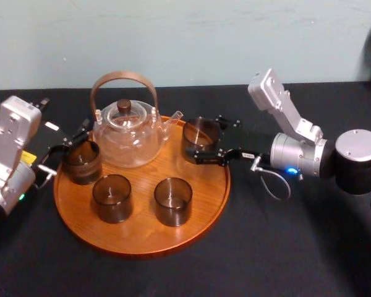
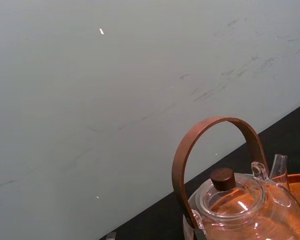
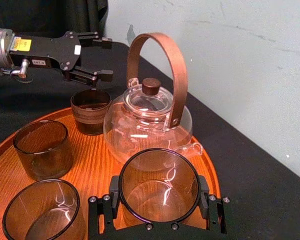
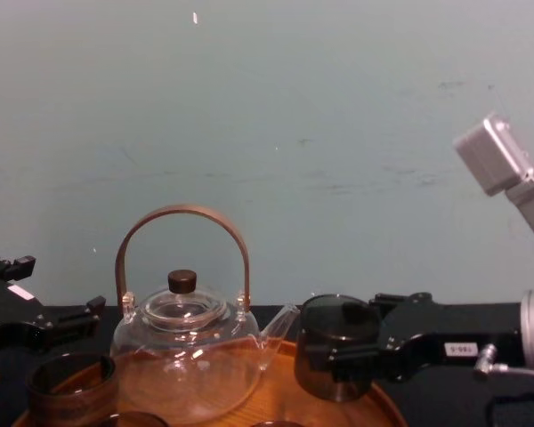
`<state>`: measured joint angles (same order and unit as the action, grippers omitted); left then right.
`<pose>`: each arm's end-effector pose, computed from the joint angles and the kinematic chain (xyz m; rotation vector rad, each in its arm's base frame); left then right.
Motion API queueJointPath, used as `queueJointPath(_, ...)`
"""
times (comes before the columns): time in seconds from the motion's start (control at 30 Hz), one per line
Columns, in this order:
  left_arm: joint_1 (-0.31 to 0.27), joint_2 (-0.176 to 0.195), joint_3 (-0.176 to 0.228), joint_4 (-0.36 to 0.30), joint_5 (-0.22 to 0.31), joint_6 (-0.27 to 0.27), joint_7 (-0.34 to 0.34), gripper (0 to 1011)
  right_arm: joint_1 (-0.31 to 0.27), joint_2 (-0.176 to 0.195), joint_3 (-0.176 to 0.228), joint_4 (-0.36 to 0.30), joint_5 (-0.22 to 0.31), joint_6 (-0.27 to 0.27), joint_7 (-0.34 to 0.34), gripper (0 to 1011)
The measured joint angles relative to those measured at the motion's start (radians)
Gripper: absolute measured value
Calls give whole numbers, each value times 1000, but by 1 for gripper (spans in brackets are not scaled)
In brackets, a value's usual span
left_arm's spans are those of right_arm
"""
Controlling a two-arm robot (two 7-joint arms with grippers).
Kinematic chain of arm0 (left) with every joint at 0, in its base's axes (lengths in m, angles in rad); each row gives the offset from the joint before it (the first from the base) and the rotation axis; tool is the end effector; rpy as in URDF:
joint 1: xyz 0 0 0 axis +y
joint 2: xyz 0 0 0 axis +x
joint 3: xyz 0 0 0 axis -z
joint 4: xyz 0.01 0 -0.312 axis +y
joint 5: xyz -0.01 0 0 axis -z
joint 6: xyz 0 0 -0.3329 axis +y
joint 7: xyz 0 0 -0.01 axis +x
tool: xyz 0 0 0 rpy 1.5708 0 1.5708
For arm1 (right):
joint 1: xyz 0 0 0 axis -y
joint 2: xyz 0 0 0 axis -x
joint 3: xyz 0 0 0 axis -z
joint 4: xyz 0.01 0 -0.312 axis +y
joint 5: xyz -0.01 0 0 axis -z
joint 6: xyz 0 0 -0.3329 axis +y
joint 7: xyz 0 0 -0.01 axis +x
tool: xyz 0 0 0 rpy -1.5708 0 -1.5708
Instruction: Pick up the glass from the table and place it on the tray.
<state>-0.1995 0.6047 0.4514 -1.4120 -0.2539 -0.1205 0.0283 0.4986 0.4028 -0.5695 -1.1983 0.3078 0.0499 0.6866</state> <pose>0.3844 0.0888 -0.3246 0.3045 -0.2850 1.2480 0.4701 -0.0134 -0.2902 -0.3101 -0.0410 -0.5474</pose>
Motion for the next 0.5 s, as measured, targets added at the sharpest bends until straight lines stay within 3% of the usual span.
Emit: queueJointPath(0.5,0,0,0,0,0,0,0,1001,29,-40,-36,110,1,-27,0,905)
